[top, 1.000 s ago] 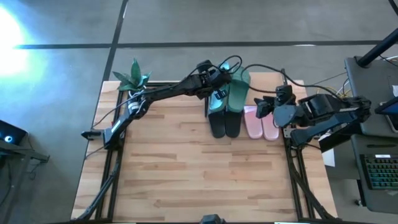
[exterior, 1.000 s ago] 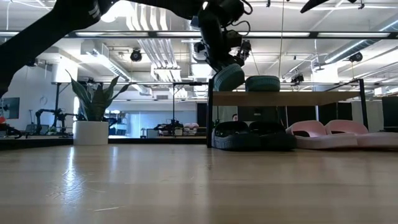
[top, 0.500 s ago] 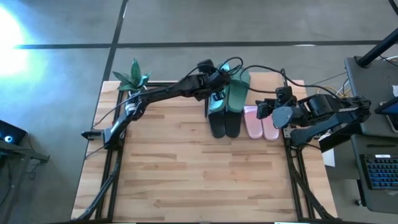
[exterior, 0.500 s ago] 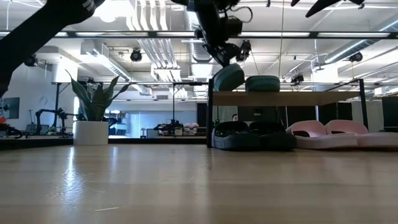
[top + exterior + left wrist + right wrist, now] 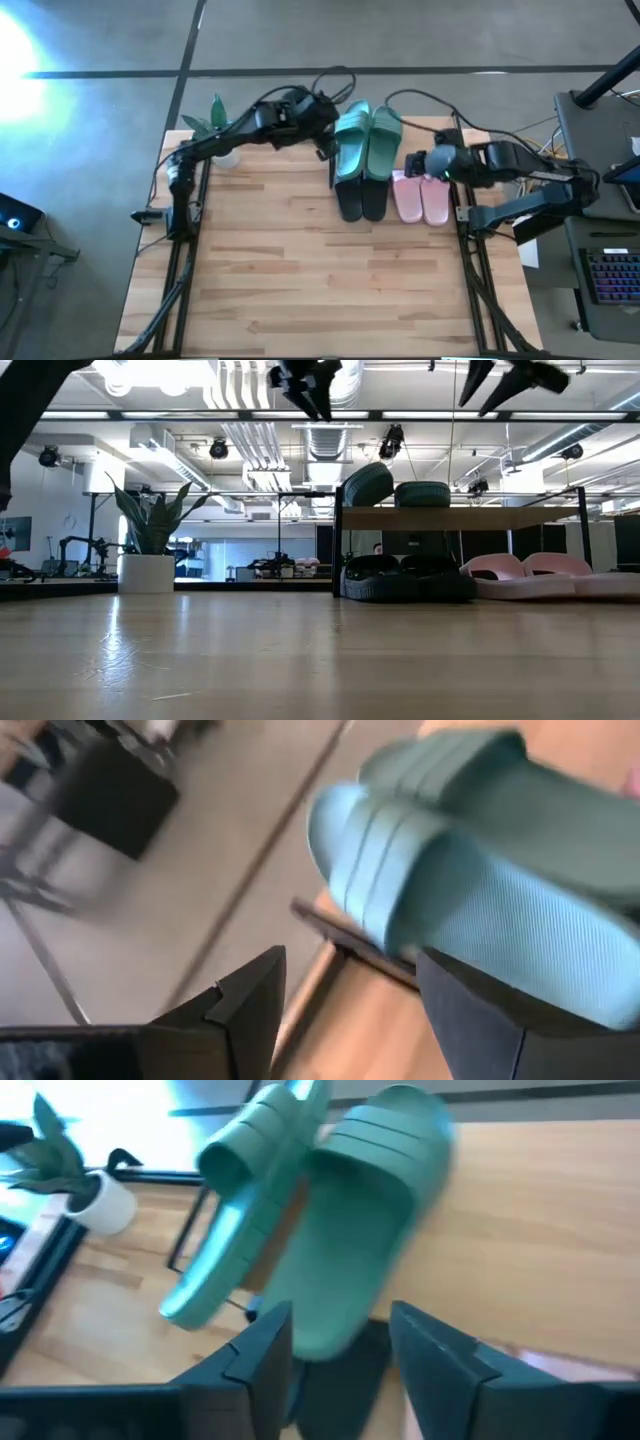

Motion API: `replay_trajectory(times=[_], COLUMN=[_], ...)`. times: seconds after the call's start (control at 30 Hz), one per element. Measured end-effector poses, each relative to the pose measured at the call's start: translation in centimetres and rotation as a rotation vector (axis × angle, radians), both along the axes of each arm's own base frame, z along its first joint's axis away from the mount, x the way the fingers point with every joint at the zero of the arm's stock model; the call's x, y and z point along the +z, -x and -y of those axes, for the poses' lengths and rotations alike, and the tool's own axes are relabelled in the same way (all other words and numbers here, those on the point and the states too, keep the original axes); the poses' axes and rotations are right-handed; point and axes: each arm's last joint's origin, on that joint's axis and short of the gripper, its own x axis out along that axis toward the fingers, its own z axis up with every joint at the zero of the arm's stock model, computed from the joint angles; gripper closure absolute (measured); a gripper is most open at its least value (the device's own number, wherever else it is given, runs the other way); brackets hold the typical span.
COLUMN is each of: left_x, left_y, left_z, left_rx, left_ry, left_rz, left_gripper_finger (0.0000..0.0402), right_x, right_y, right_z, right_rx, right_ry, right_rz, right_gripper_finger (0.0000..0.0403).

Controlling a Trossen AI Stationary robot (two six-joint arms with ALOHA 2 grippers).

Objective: Pick and place slides into the shelf
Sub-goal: Adjust the right green slide on the shelf

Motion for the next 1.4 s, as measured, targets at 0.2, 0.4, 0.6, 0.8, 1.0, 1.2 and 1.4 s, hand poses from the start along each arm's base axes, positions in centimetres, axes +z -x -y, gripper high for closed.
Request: replay_trajectory(times=[0.2,0.4,0.6,0.8,1.0,1.2,1.4], left_x=[-0.4,-3.5,-7.3,-9.5,-9.9,-9.6,-9.7], left_y=[2.7,4.7,6.8,8.7,10.0,9.9,9.5], left_z=[0.1,0.9,1.6,2.3,2.7,2.6,2.5], left_rx=[0.04,0.094,0.155,0.149,0.151,0.148,0.129], left_ry=[0.075,0.206,0.269,0.338,0.336,0.323,0.304], left_rz=[-0.018,-0.022,0.053,0.157,0.165,0.198,0.204], left_gripper_finger=[0.0191,0.0191,0.0191,0.0191,0.0191,0.0191,0.0191], right_x=[-1.1,-2.9,-4.9,-7.5,-8.3,-7.1,-6.8], right_y=[-2.8,-4.0,-5.5,-7.1,-7.1,-5.6,-4.9], right_z=[3.9,7.4,9.6,11.0,11.5,11.3,11.4], right_rx=[0.108,0.077,0.06,0.073,-0.03,-0.117,-0.143], right_ry=[-0.009,-0.068,-0.114,-0.164,-0.113,-0.072,-0.052], right_rz=[0.049,0.013,-0.06,-0.178,-0.27,-0.25,-0.267], right_gripper_finger=[0.0296,0.0349,0.0377,0.0385,0.0385,0.0385,0.0385])
